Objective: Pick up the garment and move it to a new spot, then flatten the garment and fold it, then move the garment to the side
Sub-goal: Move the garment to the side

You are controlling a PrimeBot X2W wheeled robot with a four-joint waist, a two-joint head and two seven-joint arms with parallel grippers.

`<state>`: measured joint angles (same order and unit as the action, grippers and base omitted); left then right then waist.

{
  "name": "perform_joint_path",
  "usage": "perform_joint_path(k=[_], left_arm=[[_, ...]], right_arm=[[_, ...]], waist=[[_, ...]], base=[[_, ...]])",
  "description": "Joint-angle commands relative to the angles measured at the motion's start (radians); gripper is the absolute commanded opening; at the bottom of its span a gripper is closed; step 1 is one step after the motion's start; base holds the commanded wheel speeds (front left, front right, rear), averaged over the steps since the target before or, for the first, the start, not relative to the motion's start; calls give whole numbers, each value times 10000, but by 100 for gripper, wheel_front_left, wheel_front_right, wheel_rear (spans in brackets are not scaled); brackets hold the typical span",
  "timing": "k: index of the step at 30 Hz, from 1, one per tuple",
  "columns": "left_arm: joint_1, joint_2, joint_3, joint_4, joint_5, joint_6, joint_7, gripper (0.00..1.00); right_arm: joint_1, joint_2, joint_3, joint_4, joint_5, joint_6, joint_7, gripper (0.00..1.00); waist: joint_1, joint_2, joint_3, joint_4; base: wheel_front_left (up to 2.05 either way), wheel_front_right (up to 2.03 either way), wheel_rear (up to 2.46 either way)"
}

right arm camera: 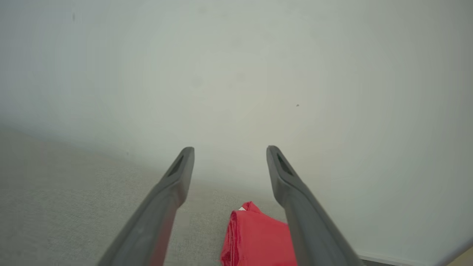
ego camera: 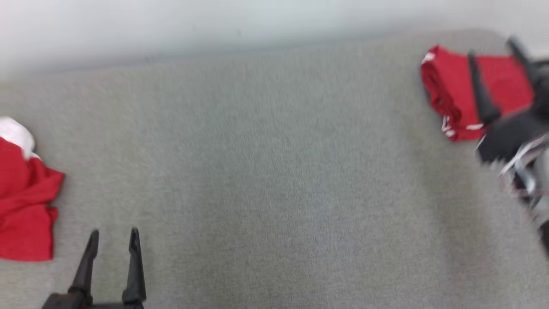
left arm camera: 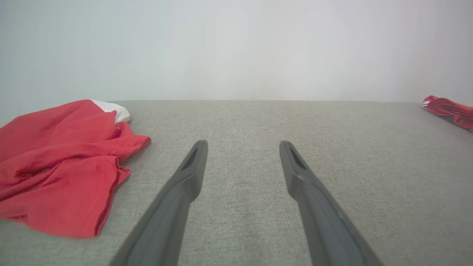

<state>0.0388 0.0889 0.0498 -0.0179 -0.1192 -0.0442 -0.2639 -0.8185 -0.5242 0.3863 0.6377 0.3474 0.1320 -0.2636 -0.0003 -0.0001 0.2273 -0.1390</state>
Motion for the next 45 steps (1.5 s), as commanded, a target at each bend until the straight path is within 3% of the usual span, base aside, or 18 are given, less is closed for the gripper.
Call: perform_joint_path(k=[1,10,18,33,45], left_arm=[[215,-31,36,56,-40,-18,-1,100],[651,-172,-77,576,26,-240,-1,100],[666,-191,-27,988,101,-348,-1,100],[717,-85,-100,1357,238,-567,-1,100],[724,-4,-247,1292,116,-678,0,100]], right_arm=[[418,124,-135,-109,-92,-20,-8,100],[4354,1611,-1725,-1945,-691,-20,-8,100],[6661,2487,-2520,-3306,-1251,-20,-10,100],[9109,3870,-3499,-4880,-2038,-20,-9,100],[9863,4381,-3992,-5168,-2180,-20,-9,100]], waist=[[3,1,-1305,339],[3,1,-2441,941],[3,1,-2806,1376],[3,1,-3243,1964],[3,1,-3346,2005]], base=[[0,0,0],[0,0,0],[0,0,0],[0,0,0],[0,0,0]])
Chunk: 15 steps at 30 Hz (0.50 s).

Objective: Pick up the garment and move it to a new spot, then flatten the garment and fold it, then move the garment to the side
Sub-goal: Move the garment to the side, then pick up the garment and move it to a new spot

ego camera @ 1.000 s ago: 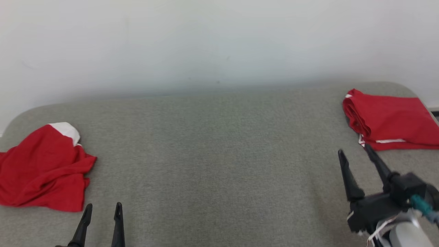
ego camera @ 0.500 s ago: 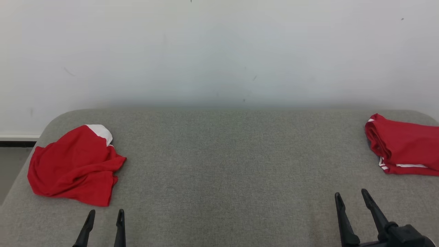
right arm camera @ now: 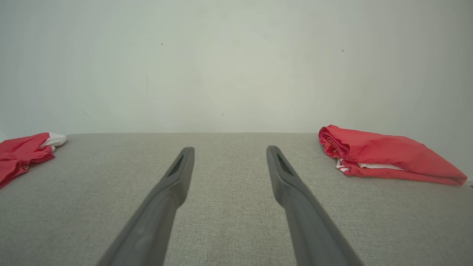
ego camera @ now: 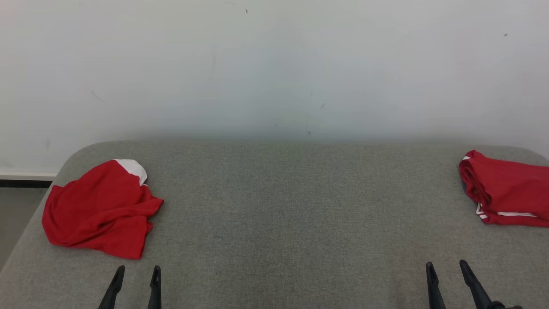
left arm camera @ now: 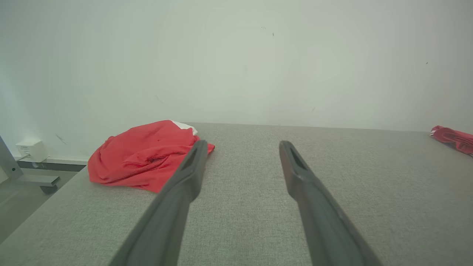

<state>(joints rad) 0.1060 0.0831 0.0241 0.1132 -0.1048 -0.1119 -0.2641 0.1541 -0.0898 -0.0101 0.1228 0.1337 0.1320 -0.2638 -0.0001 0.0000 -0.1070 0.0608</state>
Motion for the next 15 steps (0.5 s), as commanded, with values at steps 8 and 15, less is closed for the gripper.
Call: perform_joint_path(k=[8,15], left_arm=[[-7,105,56,20,-88,-21,1,100],[-36,172,69,134,-141,-2,1,100]], right_arm=[[215,179,-58,10,-140,-20,-7,100],[205,225,-40,55,-198,-20,-3,100]], waist=[[1,0,-44,66],[1,0,-25,152]], base=[[0,0,0],[0,0,0]])
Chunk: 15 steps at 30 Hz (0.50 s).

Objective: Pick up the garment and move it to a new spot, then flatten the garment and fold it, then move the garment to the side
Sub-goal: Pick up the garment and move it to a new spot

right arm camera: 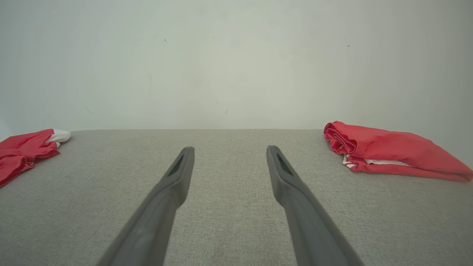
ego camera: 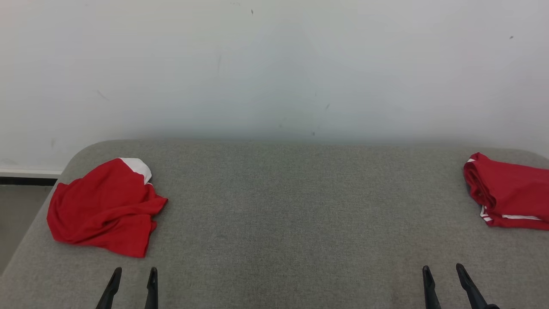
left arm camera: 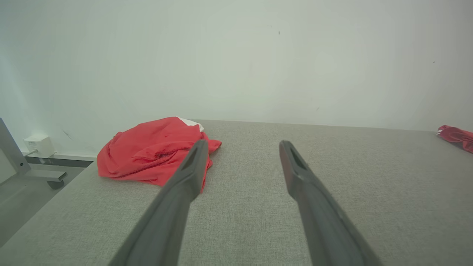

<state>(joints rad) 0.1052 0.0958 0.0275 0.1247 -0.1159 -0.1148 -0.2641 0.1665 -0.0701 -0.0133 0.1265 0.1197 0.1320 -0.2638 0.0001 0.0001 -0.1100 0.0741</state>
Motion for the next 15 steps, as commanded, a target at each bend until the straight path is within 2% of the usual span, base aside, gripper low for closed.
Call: perform_joint_path(k=[1,7,15], left_arm=[[-30,55,51,20,-34,46,1,100],[-129,178,151,73,-91,143,7,100],[-232,451,239,144,-93,254,271,100]], right_arm=[[77,27,-2,25,-72,-20,11,100],[138,83,80,31,9,-20,103,100],[106,139,143,274,167,-20,106,100]], waist=[[-1,-1,7,44],[-1,-1,18,468],[-1,-1,48,1494]], base=[[0,0,0],[0,0,0],[0,0,0]])
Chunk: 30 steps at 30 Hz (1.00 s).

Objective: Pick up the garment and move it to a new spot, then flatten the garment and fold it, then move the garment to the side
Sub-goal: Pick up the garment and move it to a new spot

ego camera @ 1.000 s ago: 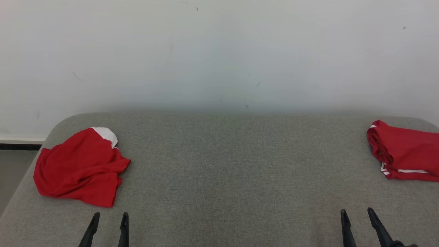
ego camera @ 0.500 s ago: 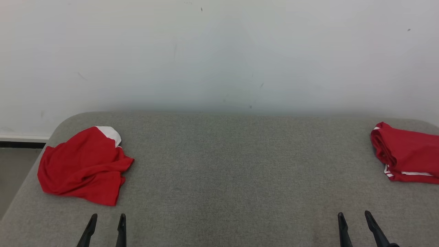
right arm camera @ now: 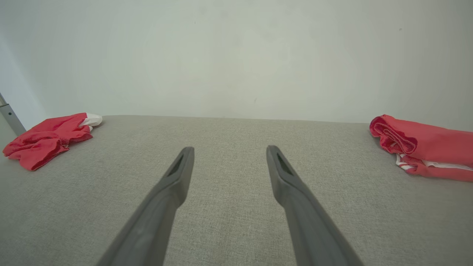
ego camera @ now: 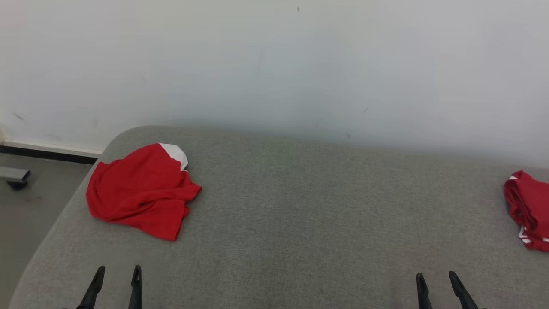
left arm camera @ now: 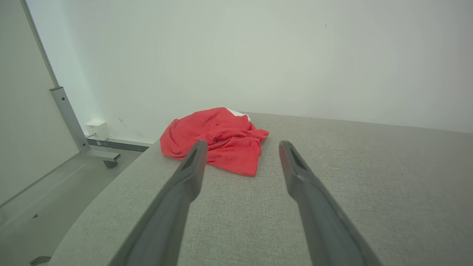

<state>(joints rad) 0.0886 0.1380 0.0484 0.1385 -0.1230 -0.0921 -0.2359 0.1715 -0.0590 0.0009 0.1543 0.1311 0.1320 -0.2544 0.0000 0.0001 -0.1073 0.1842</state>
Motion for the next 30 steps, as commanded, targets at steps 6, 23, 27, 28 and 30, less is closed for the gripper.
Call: perform_joint_path(k=[6,23,27,28,30], left_arm=[[-64,196,56,-77,-140,53,221,100],[281,448,503,-606,-302,582,467,100],[404,430,557,-617,-370,710,408,100],[401,426,549,-622,-380,729,400,100],[378,420,518,-614,-390,731,423,100]], right_arm=[[-99,58,110,170,124,-20,-23,100],[-604,87,580,643,198,-20,-79,100],[-735,86,662,778,210,-20,-82,100],[-742,87,671,788,211,-20,-83,100],[-730,87,682,821,227,-20,-81,100]], waist=[[0,-1,65,1365],[0,-1,312,2893],[0,-1,341,2914],[0,-1,339,2911],[0,-1,325,2899]], base=[[0,0,0],[0,0,0],[0,0,0],[0,0,0],[0,0,0]])
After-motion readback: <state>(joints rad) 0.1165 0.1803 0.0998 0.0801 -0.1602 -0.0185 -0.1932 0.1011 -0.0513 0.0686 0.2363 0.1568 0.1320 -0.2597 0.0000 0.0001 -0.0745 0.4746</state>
